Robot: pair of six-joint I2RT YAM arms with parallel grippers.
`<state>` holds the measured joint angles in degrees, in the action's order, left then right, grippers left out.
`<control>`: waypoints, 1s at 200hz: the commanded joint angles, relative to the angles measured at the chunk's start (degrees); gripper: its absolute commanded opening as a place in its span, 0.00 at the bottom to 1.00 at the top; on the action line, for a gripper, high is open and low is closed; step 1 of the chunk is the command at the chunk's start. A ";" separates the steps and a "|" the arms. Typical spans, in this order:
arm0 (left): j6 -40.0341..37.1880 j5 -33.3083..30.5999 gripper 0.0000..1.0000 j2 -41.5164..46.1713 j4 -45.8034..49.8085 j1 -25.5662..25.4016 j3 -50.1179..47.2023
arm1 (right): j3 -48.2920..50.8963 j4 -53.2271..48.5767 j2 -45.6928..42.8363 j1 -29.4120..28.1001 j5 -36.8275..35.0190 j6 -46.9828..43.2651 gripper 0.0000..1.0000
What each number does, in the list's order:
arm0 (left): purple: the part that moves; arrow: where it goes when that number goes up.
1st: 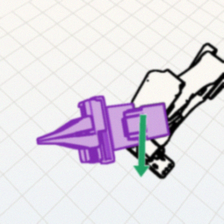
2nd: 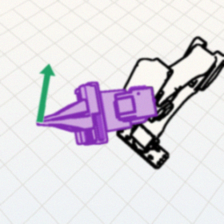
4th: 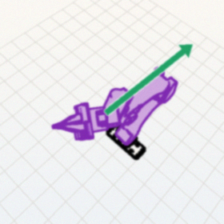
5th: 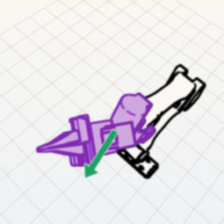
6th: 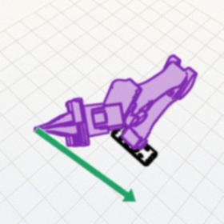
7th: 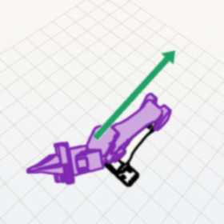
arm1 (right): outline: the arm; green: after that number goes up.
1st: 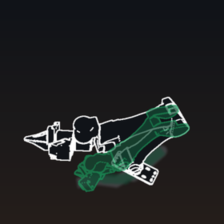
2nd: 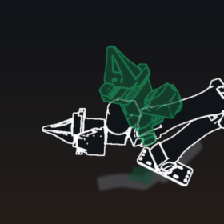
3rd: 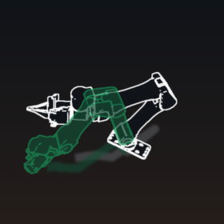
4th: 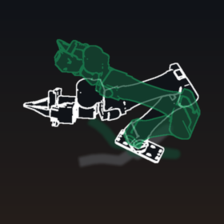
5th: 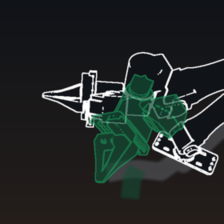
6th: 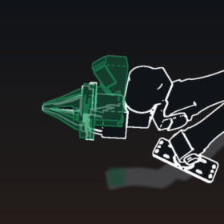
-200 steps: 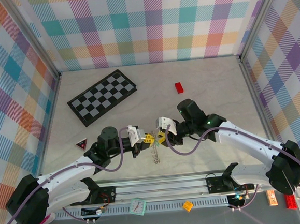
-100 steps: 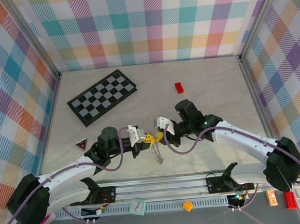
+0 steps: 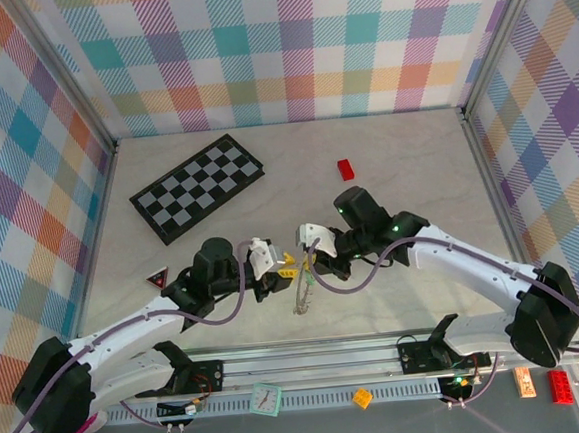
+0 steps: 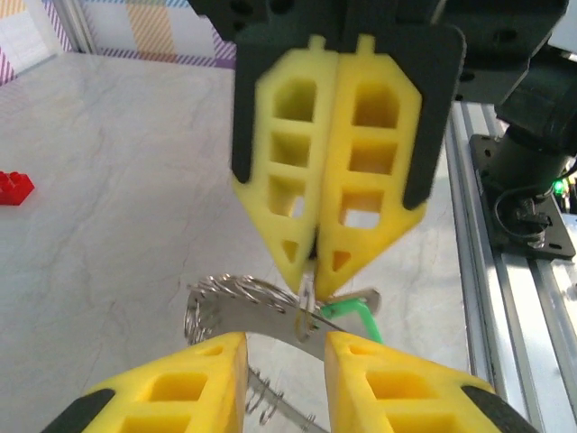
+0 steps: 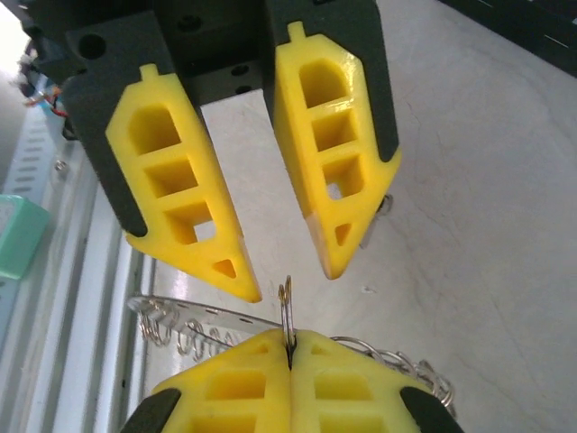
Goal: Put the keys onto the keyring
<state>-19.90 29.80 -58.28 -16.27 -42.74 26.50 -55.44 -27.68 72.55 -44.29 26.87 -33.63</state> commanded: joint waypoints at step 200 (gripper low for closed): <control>2.64 7.38 0.00 -1.05 -11.21 -0.32 -1.63 | 6.22 10.76 -7.12 1.02 6.60 8.32 0.34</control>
<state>-21.58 34.04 -59.77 -16.95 -42.74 27.33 -53.32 -25.93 68.12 -45.56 24.95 -31.27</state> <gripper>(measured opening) 0.043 0.311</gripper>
